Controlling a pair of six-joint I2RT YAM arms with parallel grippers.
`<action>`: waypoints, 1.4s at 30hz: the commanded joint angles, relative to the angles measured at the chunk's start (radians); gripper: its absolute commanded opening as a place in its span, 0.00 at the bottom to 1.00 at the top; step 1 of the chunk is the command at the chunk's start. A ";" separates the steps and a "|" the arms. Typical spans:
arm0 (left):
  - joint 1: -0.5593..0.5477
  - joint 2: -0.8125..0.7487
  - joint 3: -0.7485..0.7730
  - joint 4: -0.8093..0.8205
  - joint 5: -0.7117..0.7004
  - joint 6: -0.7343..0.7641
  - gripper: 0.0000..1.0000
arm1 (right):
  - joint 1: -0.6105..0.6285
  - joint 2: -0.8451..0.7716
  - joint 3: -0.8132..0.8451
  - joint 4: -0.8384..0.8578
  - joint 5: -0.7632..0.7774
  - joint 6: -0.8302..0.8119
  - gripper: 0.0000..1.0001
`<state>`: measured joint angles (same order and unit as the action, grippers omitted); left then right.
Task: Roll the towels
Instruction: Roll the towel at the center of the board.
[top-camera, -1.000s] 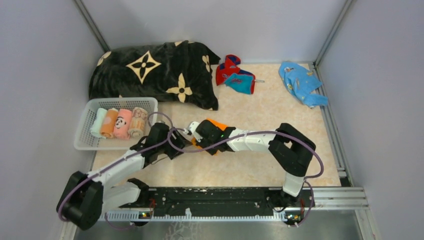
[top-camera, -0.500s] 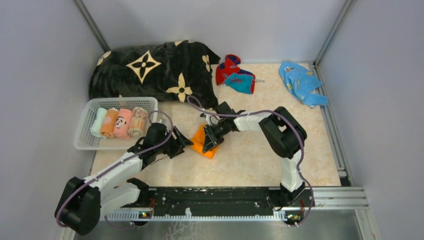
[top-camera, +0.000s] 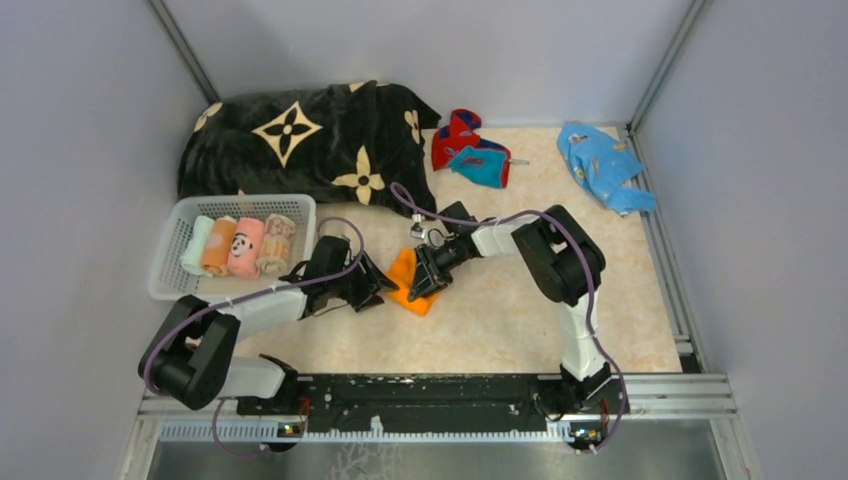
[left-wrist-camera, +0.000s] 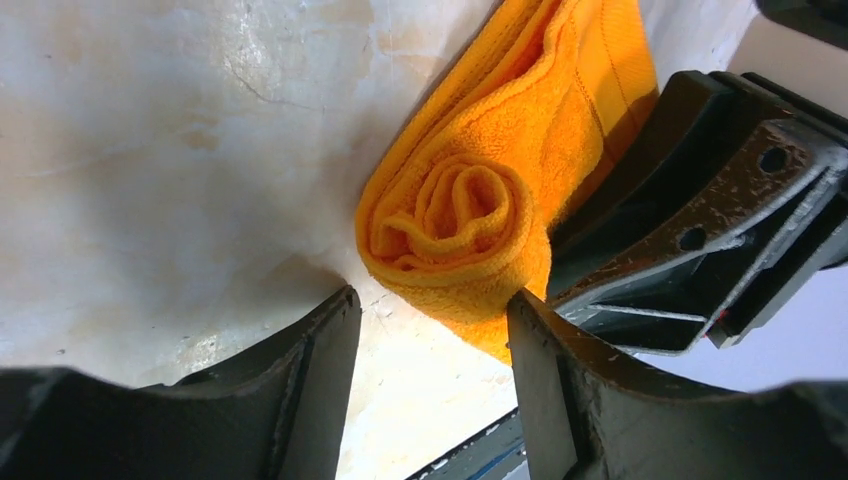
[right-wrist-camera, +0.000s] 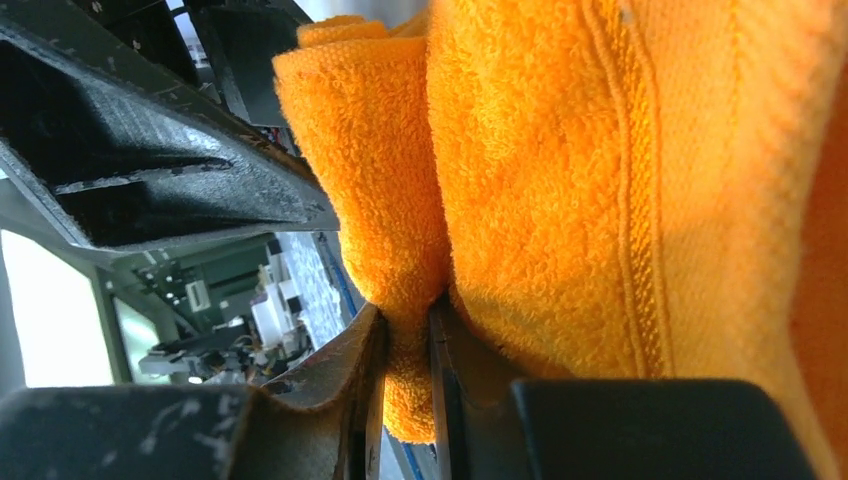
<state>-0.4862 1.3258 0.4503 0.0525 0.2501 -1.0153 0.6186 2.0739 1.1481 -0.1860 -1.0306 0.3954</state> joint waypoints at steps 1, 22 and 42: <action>0.003 0.037 0.006 -0.008 -0.048 -0.023 0.61 | -0.002 -0.103 -0.003 -0.037 0.178 -0.080 0.24; 0.004 0.129 0.031 -0.066 -0.091 -0.038 0.57 | 0.443 -0.520 -0.176 0.025 1.084 -0.448 0.47; 0.004 0.067 0.057 -0.081 -0.094 -0.009 0.65 | 0.465 -0.228 -0.133 -0.050 1.220 -0.476 0.29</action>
<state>-0.4862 1.4227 0.5159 0.0784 0.2356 -1.0744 1.0782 1.7714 1.0103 -0.1661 0.2218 -0.0952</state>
